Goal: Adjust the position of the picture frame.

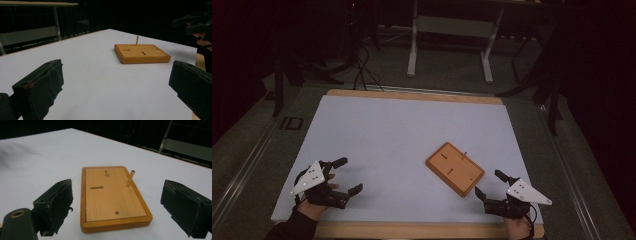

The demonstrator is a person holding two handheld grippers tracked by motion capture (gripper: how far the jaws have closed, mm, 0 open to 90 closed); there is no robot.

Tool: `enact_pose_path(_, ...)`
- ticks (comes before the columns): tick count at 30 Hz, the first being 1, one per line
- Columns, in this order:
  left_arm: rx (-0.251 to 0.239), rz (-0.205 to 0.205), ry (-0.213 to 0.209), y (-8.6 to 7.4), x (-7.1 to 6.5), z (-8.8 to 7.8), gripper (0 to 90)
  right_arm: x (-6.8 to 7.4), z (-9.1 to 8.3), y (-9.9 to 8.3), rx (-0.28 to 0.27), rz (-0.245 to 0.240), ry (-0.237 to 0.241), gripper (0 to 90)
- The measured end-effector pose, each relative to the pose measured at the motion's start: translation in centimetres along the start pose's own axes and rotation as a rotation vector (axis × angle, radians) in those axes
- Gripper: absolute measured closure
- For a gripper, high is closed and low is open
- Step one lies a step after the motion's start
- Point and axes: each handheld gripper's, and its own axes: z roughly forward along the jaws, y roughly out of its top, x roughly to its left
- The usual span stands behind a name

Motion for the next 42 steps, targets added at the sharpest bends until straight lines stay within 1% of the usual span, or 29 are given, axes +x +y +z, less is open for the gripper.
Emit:
enact_pose_path(1,0.002,0.0,-0.002,0.0,0.0,0.0,0.0,0.0,0.1,0.0,0.008,-0.001,0.005,10.5)
enact_pose_path(3,-0.002,0.0,-0.003,0.0,-0.1,0.0,0.0,0.0,0.5,-0.2,0.031,0.006,0.05,10.5)
enact_pose_path(4,-0.002,0.0,-0.003,0.0,-0.1,0.0,0.0,0.0,0.5,-0.2,0.031,0.006,0.05,10.5)
enact_pose_path(5,-0.002,0.0,-0.003,0.0,-0.1,0.0,0.0,0.0,0.7,-0.2,0.045,0.001,0.052,10.5)
enact_pose_path(6,-0.013,-0.009,0.001,0.1,0.0,-0.1,0.0,0.2,0.8,-0.2,0.04,0.001,0.071,10.5)
enact_pose_path(10,-0.019,-0.015,0.002,0.1,0.0,-0.2,0.0,0.4,0.8,-0.1,0.029,-0.01,0.072,10.6)
enact_pose_path(11,-0.02,-0.015,-0.001,0.1,0.0,-0.2,0.0,0.4,0.8,-0.1,0.034,-0.003,0.077,10.6)
enact_pose_path(12,-0.021,-0.013,-0.002,0.1,0.0,-0.2,0.0,0.4,0.8,-0.1,0.03,0.006,0.094,10.6)
enact_pose_path(13,-0.022,-0.013,0.0,0.0,0.0,-0.1,0.0,0.4,0.8,-0.1,0.023,0.01,0.099,10.6)
enact_pose_path(14,-0.015,-0.013,-0.004,0.0,0.1,0.0,0.0,0.4,0.8,0.0,0.021,0.011,0.101,10.6)
enact_pose_path(16,-0.011,-0.013,-0.006,0.0,0.1,0.1,0.0,0.6,0.7,0.3,-0.001,0.009,0.101,10.6)
enact_pose_path(18,-0.008,-0.012,-0.012,-0.1,0.0,0.3,0.0,0.6,0.6,0.5,-0.015,0.009,0.113,10.6)
enact_pose_path(20,-0.006,0.0,-0.014,0.0,-0.1,0.4,0.0,0.7,0.6,0.6,-0.022,0.018,0.116,12.5)
enact_pose_path(21,-0.006,0.002,-0.016,0.0,-0.2,0.3,0.0,0.8,0.6,0.7,-0.022,0.015,0.125,12.5)
enact_pose_path(25,-0.012,-0.005,-0.023,0.0,-0.3,0.3,0.0,1.3,0.6,1.1,-0.026,-0.003,0.127,12.5)
enact_pose_path(27,-0.006,0.001,-0.025,0.0,-0.4,0.3,0.0,1.5,0.7,1.5,-0.019,-0.008,0.137,12.7)
enact_pose_path(29,-0.008,0.0,-0.032,0.1,-0.5,0.4,0.0,1.6,0.8,1.9,-0.009,-0.035,0.114,13.2)
enact_pose_path(30,-0.01,-0.002,-0.033,0.1,-0.5,0.4,0.0,1.7,0.9,2.1,0.0,-0.045,0.115,13.2)
enact_pose_path(31,-0.007,0.001,-0.033,0.1,-0.6,0.4,0.0,1.7,0.9,2.3,0.004,-0.047,0.109,13.2)
enact_pose_path(32,-0.007,0.001,-0.035,0.1,-0.6,0.4,0.0,1.7,0.9,2.5,-0.005,-0.044,0.11,13.1)
enact_pose_path(34,-0.006,0.001,-0.037,0.1,-0.6,0.4,0.0,1.5,1.0,2.9,-0.011,-0.045,0.121,13.1)
enact_pose_path(37,-0.007,-0.003,-0.037,0.1,-0.6,0.4,0.0,1.2,1.5,3.4,0.0,-0.066,0.112,12.3)
enact_pose_path(40,-0.011,-0.009,-0.038,0.1,-0.5,0.3,0.0,0.9,2.1,4.0,-0.011,-0.063,0.127,10.7)
enact_pose_path(41,-0.009,-0.007,-0.038,0.1,-0.6,0.3,0.0,0.8,2.2,4.1,-0.014,-0.058,0.155,10.6)
enact_pose_path(42,-0.009,-0.006,-0.039,0.1,-0.6,0.3,0.0,0.8,2.4,4.1,-0.016,-0.068,0.16,10.7)
